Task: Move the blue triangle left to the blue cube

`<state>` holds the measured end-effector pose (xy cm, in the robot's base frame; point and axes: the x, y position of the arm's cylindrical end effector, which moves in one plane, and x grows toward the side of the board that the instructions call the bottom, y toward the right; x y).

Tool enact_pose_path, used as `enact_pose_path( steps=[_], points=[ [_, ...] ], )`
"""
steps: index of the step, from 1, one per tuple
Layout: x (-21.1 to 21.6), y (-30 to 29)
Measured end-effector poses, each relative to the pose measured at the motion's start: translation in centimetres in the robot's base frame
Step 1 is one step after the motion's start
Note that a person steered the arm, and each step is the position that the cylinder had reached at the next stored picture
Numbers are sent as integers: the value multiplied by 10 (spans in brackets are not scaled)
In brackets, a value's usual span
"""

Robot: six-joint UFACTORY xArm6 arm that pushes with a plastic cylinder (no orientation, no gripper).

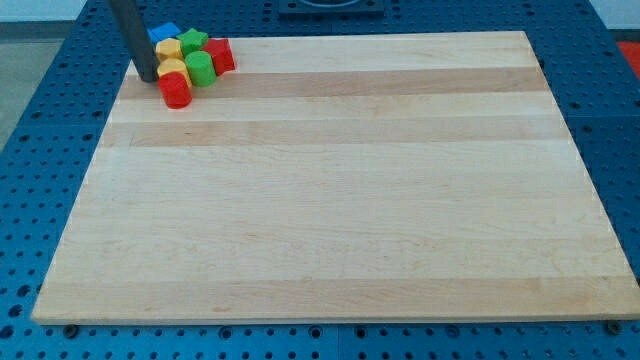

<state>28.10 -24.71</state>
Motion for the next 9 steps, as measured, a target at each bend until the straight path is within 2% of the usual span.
enact_pose_path(
  steps=[2,4,6,9],
  points=[
    [55,32],
    [53,-6],
    [13,-57],
    [-43,-58]
  ],
)
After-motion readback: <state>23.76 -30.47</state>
